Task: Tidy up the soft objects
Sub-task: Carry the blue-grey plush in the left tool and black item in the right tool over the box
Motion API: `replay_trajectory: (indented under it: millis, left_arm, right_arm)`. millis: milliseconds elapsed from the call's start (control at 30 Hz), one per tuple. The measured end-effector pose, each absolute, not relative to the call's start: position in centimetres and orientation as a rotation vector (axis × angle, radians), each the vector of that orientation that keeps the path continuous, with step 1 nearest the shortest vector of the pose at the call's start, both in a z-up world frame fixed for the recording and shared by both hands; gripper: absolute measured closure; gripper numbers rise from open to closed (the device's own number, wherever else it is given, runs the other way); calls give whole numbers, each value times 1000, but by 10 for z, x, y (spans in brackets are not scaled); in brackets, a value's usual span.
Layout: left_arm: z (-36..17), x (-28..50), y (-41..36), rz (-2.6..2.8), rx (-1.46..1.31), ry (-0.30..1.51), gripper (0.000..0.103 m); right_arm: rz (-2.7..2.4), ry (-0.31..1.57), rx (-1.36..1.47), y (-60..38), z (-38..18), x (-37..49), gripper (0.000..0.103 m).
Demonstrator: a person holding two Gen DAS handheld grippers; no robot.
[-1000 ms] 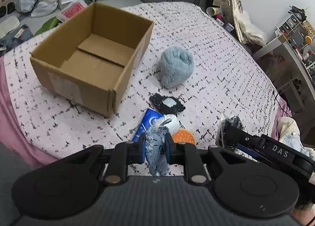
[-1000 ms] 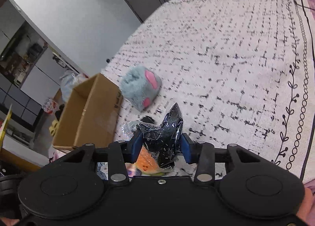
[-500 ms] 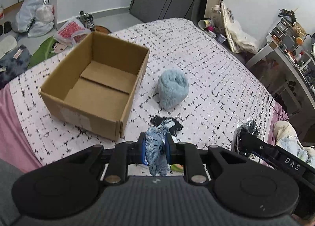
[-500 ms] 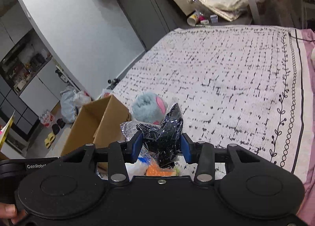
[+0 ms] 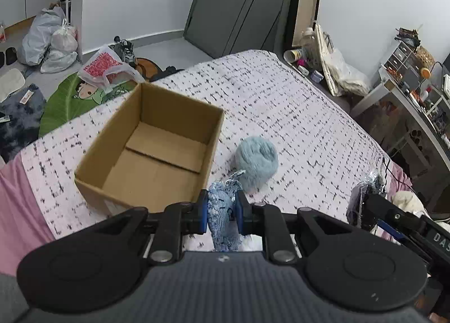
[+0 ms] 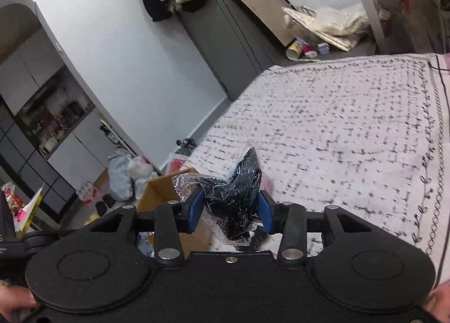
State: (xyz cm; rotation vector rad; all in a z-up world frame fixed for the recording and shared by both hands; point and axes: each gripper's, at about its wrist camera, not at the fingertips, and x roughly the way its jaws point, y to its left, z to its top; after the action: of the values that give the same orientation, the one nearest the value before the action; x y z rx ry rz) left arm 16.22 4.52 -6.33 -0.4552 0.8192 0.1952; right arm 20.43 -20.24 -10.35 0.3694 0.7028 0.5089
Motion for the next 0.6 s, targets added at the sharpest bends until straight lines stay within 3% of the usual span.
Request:
replay_trajectory:
  millis: [600]
  left_arm:
    - [-70,195,107,228,-504,780,85]
  right_arm:
    - [578,721,334,-142,-100,231,62]
